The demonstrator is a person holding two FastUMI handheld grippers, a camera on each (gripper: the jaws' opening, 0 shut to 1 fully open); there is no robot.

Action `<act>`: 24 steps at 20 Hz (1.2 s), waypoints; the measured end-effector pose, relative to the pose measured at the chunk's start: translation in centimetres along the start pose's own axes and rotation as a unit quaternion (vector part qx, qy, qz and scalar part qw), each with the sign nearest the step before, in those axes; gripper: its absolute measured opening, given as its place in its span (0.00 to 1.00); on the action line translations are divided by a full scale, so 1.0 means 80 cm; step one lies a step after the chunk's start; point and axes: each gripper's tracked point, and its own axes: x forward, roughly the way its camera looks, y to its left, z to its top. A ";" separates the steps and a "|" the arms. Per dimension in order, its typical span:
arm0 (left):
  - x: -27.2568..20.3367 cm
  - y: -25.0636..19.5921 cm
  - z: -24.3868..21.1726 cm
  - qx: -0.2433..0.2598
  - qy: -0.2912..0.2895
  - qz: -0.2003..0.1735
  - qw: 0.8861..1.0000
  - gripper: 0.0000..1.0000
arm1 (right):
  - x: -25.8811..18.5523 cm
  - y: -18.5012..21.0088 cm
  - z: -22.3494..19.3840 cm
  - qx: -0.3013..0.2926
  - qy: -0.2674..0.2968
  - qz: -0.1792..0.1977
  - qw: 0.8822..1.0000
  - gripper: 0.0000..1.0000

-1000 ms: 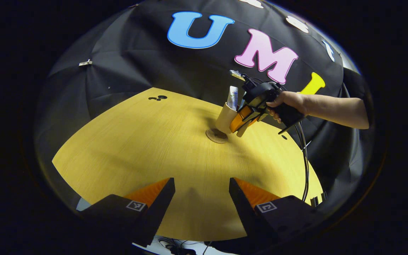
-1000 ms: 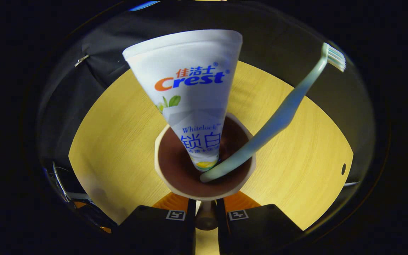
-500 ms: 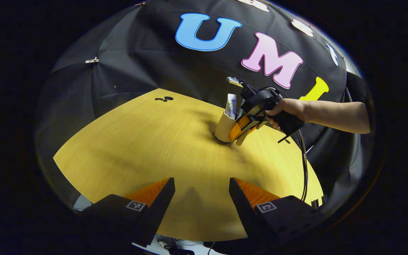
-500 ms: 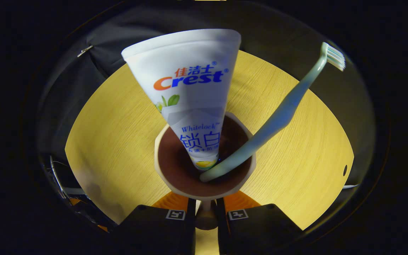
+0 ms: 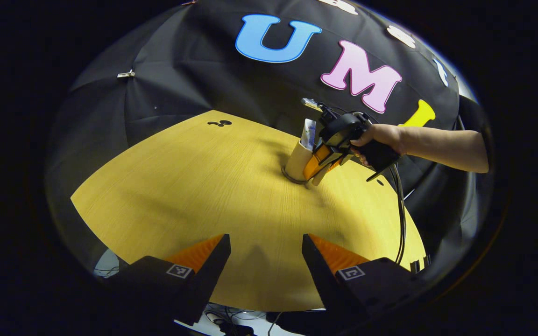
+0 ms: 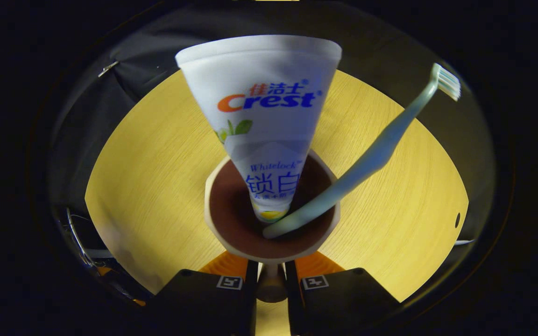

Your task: Put the toothbrush and toothpaste on the desktop into the cup, then pick up the cup and place it on the coaster on the desktop.

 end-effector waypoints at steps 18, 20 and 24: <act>-0.059 -0.043 0.059 0.019 -0.043 -0.025 0.999 0.98 | -0.195 -0.002 0.002 0.046 -0.163 -0.019 0.985 0.99; -0.071 -0.048 0.071 0.039 -0.057 -0.024 0.997 0.97 | -0.238 -0.008 -0.009 0.054 -0.196 -0.031 0.979 0.99; -0.095 -0.060 0.101 0.138 -0.091 -0.016 0.986 0.97 | -0.316 -0.006 -0.047 0.087 -0.259 -0.046 0.961 0.99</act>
